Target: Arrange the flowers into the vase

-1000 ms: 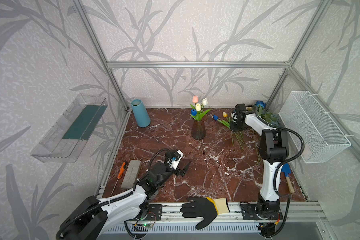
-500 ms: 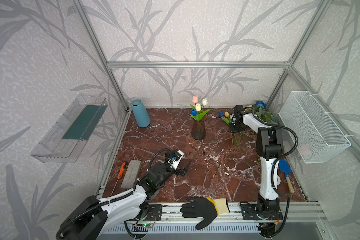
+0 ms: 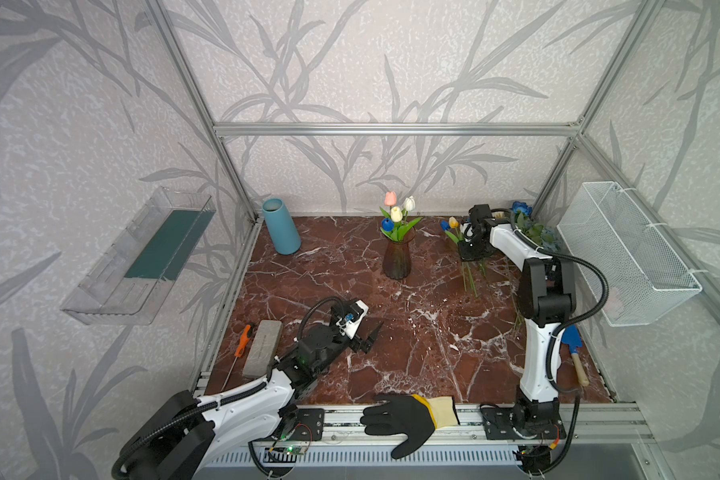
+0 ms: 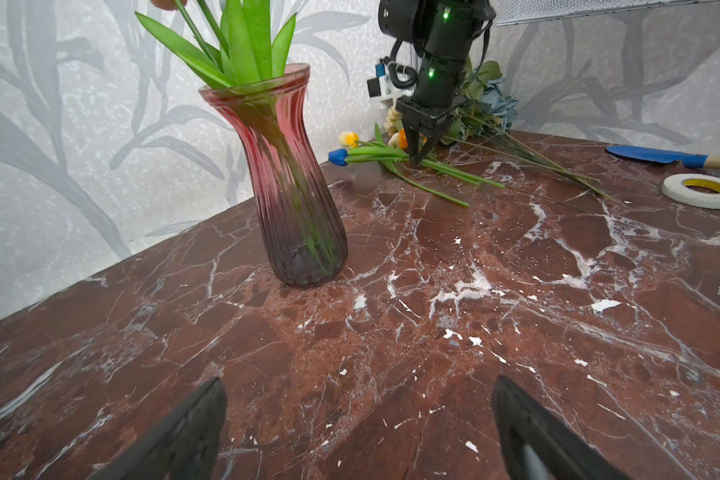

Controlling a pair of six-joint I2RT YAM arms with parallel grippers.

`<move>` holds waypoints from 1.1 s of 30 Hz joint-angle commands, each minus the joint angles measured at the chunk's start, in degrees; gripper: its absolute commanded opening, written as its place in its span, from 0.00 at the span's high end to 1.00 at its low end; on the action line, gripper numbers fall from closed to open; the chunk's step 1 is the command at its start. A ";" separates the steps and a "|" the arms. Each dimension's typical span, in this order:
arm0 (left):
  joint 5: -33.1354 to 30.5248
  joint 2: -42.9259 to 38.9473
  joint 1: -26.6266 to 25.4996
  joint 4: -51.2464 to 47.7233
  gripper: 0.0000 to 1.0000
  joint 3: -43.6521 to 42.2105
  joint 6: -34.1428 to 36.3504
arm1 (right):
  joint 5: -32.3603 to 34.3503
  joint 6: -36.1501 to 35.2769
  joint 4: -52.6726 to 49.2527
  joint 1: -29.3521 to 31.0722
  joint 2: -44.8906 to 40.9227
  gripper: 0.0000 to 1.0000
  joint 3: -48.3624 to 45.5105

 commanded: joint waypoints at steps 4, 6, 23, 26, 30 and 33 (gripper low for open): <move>0.09 -0.22 -0.27 0.54 0.01 1.54 0.88 | -2.14 2.48 -0.49 1.74 -6.29 0.94 -2.47; 0.04 -0.25 -0.32 0.61 0.01 1.50 0.78 | -3.46 3.76 0.10 1.84 -6.48 0.96 -3.18; -0.27 0.28 -0.35 0.80 0.01 1.63 1.13 | -5.66 11.58 5.39 2.20 -5.98 0.82 -6.93; -0.19 0.42 -0.38 0.79 0.01 1.73 1.04 | -0.17 10.71 3.47 2.20 -4.33 0.81 -5.02; -0.03 0.58 -0.39 0.79 0.01 1.85 1.13 | 3.22 9.86 2.42 2.20 -0.94 0.81 -3.66; -0.23 0.45 -0.41 0.80 0.01 1.76 1.22 | 1.28 9.53 2.11 2.28 1.51 0.81 -2.82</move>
